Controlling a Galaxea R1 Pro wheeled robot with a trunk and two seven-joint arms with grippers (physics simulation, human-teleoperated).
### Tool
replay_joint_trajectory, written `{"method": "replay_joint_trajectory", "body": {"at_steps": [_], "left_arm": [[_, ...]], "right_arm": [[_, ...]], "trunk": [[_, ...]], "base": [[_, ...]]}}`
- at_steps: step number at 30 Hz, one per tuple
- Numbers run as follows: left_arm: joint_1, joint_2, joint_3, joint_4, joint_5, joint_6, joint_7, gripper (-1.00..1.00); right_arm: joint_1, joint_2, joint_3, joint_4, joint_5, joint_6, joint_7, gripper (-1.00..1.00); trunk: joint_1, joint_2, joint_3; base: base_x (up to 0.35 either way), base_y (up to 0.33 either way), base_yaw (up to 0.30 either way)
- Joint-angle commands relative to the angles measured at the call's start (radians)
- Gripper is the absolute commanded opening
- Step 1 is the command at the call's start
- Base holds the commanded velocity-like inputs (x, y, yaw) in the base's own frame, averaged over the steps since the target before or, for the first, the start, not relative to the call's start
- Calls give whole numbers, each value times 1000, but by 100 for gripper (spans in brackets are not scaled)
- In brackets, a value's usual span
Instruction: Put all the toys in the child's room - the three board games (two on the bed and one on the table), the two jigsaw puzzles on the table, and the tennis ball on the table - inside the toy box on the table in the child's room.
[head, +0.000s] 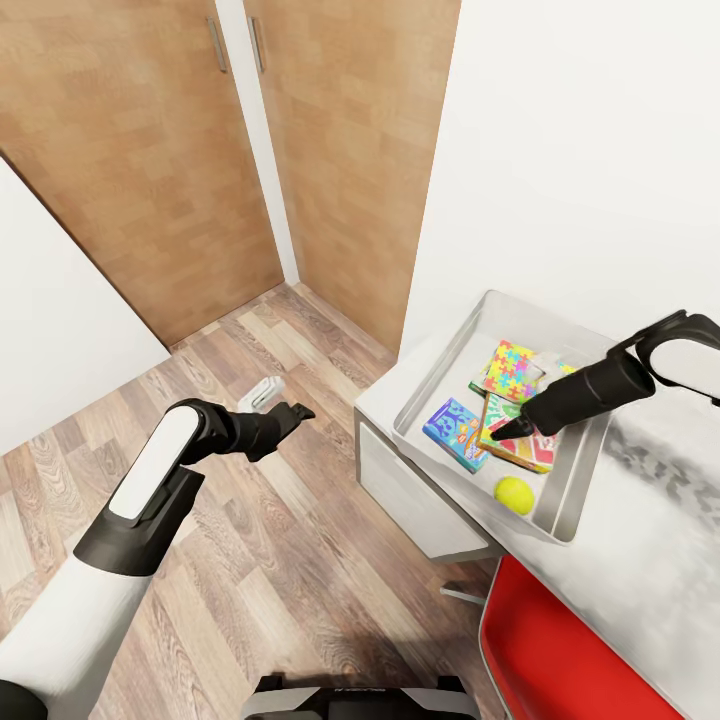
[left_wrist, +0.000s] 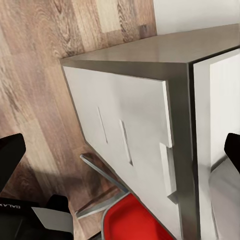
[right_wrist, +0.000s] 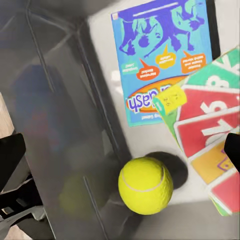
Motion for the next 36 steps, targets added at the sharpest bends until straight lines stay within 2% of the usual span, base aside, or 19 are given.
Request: {"method": "replay_joint_trajectory", "body": {"at_steps": [1,4,6,7,8,9,10,13,15,18,21,25,31,36], "left_arm": [[-1,0,-1,-3,6,3,7,100],[1,-1,-3,-9,5,3,7,100],[1,-3,-4,-13,5,4,7,100],[1,-3,-4,-13,5,4,7,100],[-1,-4,-4,-19,5,4,7,100],[-2,-4,-4,-24,5,4,7,100],[-2,-4,-4,-24,5,4,7,100],[-6,-3,-4,-51,5,5,5,100],[-12,-2,-3,-64,5,6,5,100],[-23,10,14,-81,-10,3,-12,100],[-33,17,31,-84,6,10,-29,100],[-33,17,53,-84,6,10,-29,100],[-33,17,54,-84,6,10,-29,100],[-33,17,54,-84,6,10,-29,100]], "right_arm": [[-15,-4,2,-1,-5,0,-3,100],[-38,-22,-20,-1,-6,0,5,100],[-47,-48,-61,-1,-5,0,24,100],[-47,-48,-61,-1,-5,0,24,100],[-50,-86,-116,-1,-4,0,61,100],[-50,-108,-144,-1,-4,0,85,100],[-50,-108,-144,-1,-4,0,85,100],[-50,-180,-211,-1,0,0,171,100],[-51,-231,-240,-1,2,0,227,100],[-69,-237,-256,16,21,-17,243,100],[-87,-239,-273,19,39,-29,240,100],[-111,-239,-280,19,49,-29,240,100],[-145,-239,-280,19,49,-29,240,100],[-146,-239,-280,19,49,-29,240,100]], "trunk": [[1,-2,-2],[1,-2,-2],[1,-2,-2],[1,-2,-2],[1,-2,-2],[1,-2,-2],[1,-2,-2],[1,-2,-2],[1,-2,-2],[1,-2,-2],[1,-2,-2],[1,-2,-2],[1,-2,-2],[1,-2,-2]], "base": [[0,0,0],[0,0,0],[0,0,0],[0,0,0],[0,0,0],[0,0,0],[0,0,0],[0,0,0],[0,0,0],[0,0,0],[0,0,0],[0,0,0],[0,0,0],[0,0,0]]}}
